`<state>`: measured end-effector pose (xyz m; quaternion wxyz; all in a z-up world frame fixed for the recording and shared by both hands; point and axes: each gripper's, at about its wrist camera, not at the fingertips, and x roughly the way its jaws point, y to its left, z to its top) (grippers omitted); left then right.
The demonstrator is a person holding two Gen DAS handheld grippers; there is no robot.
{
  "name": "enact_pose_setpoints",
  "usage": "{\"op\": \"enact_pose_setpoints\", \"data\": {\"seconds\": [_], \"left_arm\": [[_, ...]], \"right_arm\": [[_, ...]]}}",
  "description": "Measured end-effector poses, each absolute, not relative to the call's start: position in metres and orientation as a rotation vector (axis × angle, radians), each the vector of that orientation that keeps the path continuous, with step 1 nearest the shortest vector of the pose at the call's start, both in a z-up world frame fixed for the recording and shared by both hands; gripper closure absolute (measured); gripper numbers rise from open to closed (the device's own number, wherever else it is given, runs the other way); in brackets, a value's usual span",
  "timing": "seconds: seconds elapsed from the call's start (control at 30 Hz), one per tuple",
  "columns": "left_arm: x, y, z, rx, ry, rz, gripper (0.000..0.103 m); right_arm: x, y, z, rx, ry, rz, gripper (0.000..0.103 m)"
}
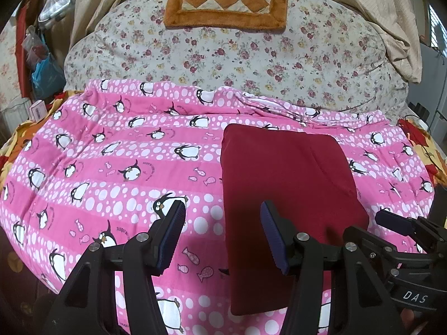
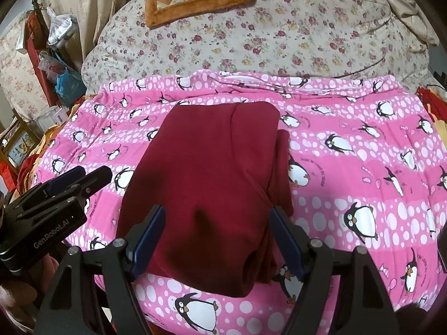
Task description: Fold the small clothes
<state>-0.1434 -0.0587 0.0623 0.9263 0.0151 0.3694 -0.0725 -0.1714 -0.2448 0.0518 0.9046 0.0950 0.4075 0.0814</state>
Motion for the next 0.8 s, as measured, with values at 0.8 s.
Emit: {"op": "enact_pose_setpoints", "data": {"seconds": [0.8], "left_arm": [[-0.121,-0.04,0.058,0.009,0.764,-0.128,0.067]], "right_arm": [[-0.158,-0.247,0.047,0.166,0.866,0.179,0.023]]}}
